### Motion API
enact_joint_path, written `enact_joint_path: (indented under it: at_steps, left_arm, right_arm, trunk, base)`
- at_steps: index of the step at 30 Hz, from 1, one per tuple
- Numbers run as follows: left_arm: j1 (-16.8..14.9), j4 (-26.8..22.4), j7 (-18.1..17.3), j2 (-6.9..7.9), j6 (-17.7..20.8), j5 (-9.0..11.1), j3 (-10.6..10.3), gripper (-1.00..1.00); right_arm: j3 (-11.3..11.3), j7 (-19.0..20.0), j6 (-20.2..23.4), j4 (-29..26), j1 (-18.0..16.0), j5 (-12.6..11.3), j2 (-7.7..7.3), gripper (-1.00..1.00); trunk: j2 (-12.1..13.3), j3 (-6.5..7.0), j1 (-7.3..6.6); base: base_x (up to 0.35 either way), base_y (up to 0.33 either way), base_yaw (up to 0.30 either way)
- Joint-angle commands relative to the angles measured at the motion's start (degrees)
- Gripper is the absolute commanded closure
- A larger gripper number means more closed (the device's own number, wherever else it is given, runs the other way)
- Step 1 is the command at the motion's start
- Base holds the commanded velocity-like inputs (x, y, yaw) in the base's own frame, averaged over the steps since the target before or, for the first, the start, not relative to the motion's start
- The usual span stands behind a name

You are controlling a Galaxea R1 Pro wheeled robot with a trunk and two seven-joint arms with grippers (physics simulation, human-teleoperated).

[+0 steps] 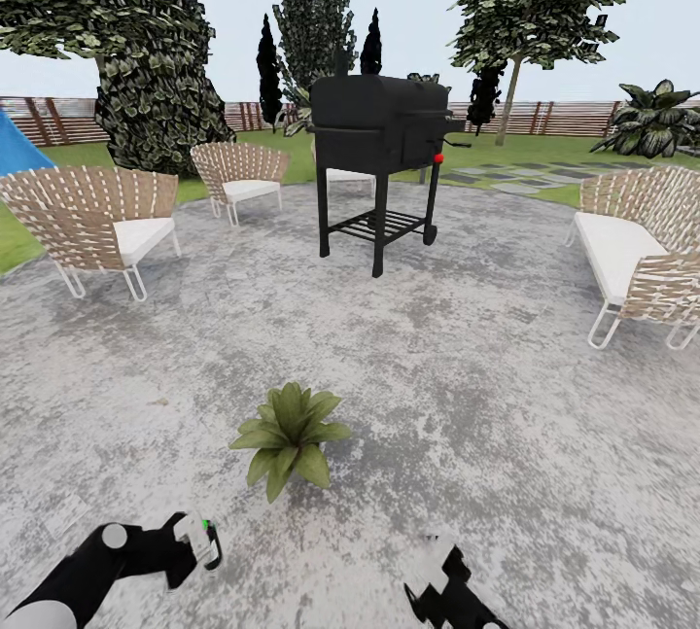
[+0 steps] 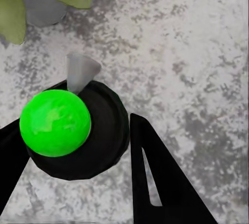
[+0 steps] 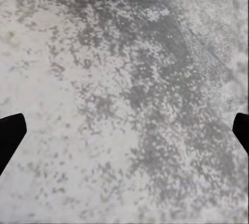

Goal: Pick up the pesticide atomizer in the garden and spray insectifuge to fully cover both potted plants in the garden.

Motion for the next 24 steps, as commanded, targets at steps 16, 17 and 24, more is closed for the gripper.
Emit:
enact_joint_path:
  at_steps: [16, 17, 24]
  left_arm:
    - [-1.5, 1.1, 3.6, -0.34, 23.1, 7.5, 0.3, 1.0]
    - [-2.0, 1.0, 3.5, -0.39, 24.7, 7.6, 0.3, 1.0]
    - [-3.6, 1.0, 2.0, -1.53, 29.9, 7.2, -0.5, 1.0]
  right_arm:
    - [-25.2, -15.1, -0.1, 8.8, 0.1, -6.7, -1.43, -1.0]
    - [-25.8, -15.1, -0.1, 8.8, 0.1, -6.7, -1.6, -1.0]
    - [-26.7, -15.1, -0.1, 8.9, 0.1, -6.8, -1.91, -1.0]
  trunk:
    - [0.0, -0.05, -0.01]
    - [0.0, -0.05, -0.01]
    - [0.0, -0.05, -0.01]
  base:
    - [0.0, 0.0, 0.0]
    - [0.0, 0.0, 0.0]
    - [0.0, 0.0, 0.0]
